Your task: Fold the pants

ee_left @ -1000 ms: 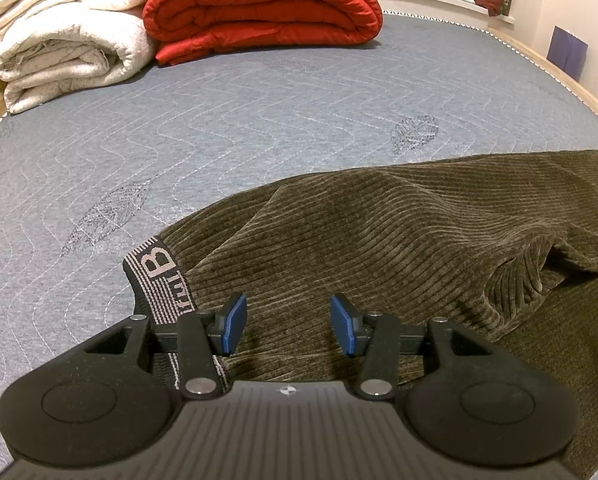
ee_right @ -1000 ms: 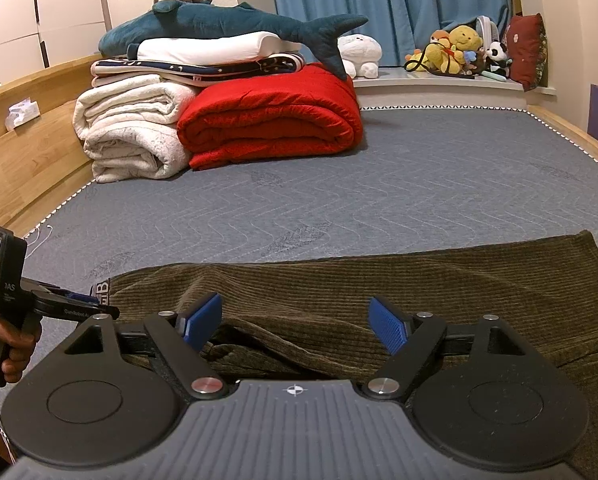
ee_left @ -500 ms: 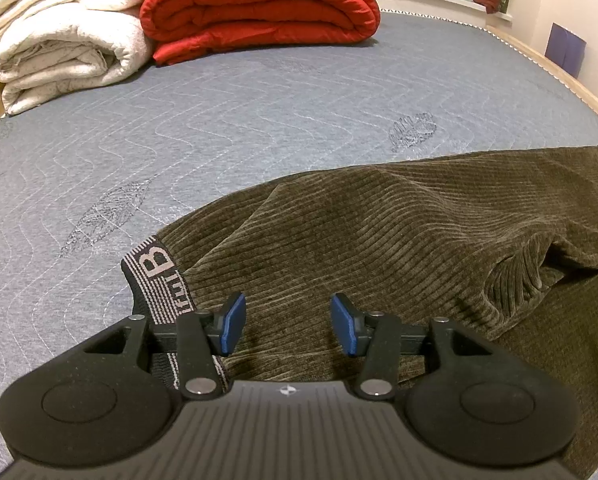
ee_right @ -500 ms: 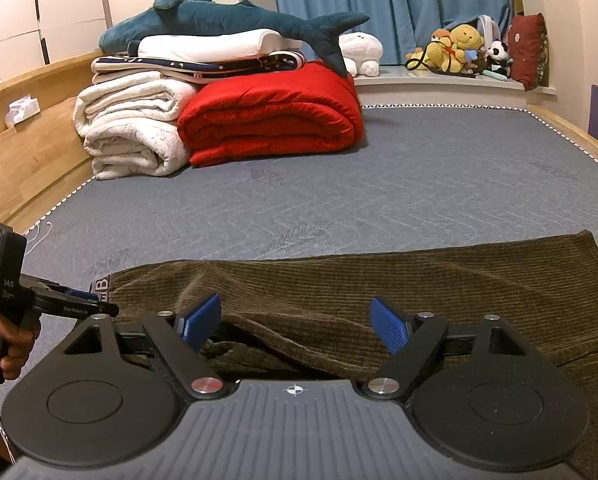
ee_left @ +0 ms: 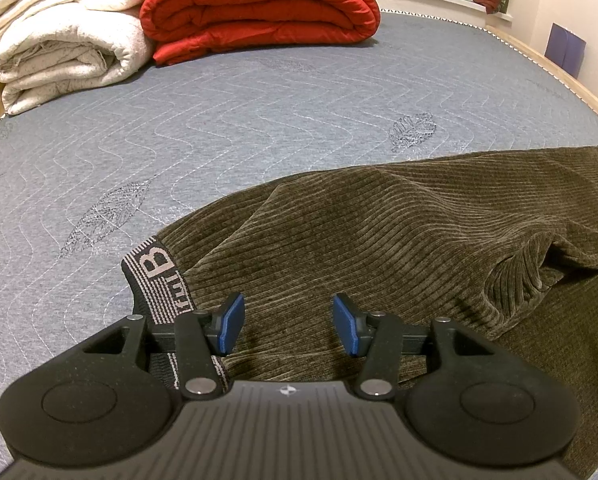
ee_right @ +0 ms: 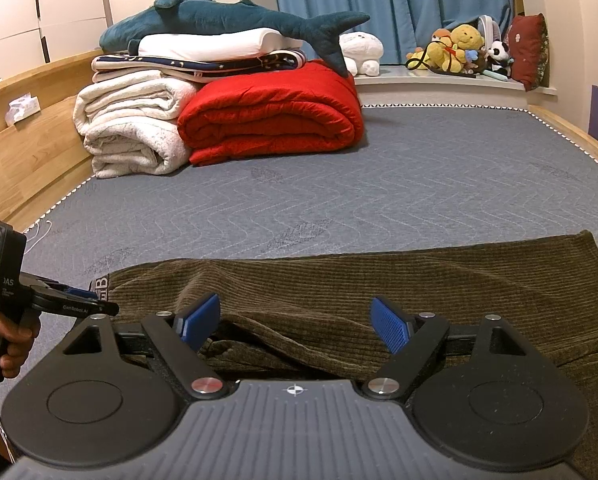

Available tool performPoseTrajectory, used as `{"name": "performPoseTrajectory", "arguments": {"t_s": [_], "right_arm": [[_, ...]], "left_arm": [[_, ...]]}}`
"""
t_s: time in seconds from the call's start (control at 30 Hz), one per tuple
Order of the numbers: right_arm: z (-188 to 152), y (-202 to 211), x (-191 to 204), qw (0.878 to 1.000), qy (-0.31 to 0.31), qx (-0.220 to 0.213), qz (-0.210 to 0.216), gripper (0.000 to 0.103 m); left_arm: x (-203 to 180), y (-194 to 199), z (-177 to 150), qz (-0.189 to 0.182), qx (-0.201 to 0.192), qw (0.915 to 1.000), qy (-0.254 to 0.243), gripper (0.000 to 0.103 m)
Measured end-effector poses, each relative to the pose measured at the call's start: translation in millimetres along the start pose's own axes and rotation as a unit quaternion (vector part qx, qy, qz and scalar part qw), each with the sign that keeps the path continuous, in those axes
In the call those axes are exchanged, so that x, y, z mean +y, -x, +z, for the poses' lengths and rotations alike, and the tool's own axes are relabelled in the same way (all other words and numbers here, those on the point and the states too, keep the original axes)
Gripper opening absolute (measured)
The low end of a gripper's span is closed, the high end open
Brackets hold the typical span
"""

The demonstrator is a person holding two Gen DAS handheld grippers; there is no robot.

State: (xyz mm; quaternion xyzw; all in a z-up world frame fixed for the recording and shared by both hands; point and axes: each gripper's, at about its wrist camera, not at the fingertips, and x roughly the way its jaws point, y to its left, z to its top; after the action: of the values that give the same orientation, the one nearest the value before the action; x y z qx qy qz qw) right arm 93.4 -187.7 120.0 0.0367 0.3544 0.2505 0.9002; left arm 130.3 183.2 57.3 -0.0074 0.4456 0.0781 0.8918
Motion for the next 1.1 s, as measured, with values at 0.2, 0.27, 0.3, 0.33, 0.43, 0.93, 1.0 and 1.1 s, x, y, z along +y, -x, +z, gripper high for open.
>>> {"name": "performPoseTrajectory", "arguments": {"t_s": [0.2, 0.27, 0.3, 0.33, 0.43, 0.93, 1.0, 1.1], "right_arm": [[-1.1, -0.3, 1.5, 1.0, 0.001, 0.001, 0.0, 0.085], [-1.9, 0.1, 1.5, 1.0, 0.002, 0.002, 0.0, 0.085], [-2.4, 0.5, 1.1, 1.0, 0.002, 0.001, 0.0, 0.085], [-1.7, 0.0, 1.7, 1.0, 0.002, 0.002, 0.0, 0.085], [-2.2, 0.5, 1.4, 1.0, 0.002, 0.002, 0.0, 0.085], [0.9, -0.6, 3.0, 1.0, 0.0, 0.003, 0.002, 0.085], [1.7, -0.7, 2.4, 1.0, 0.001, 0.003, 0.002, 0.085], [1.8, -0.7, 2.4, 1.0, 0.0, 0.004, 0.002, 0.085]], "left_arm": [[-1.1, 0.1, -0.2, 0.0, 0.0, 1.0, 0.0, 0.055], [-1.2, 0.0, -0.2, 0.0, 0.001, 1.0, 0.0, 0.055], [-1.0, 0.0, -0.2, 0.0, 0.001, 1.0, 0.0, 0.055], [-0.9, 0.1, -0.2, 0.0, 0.001, 1.0, 0.0, 0.055], [-0.9, 0.3, -0.2, 0.0, 0.001, 1.0, -0.001, 0.055], [-1.8, -8.1, -0.5, 0.003, 0.007, 1.0, -0.001, 0.055], [-2.3, -8.8, 0.1, 0.003, 0.006, 1.0, -0.001, 0.055], [-3.4, -8.7, 1.0, 0.0, 0.005, 1.0, -0.003, 0.055]]}}
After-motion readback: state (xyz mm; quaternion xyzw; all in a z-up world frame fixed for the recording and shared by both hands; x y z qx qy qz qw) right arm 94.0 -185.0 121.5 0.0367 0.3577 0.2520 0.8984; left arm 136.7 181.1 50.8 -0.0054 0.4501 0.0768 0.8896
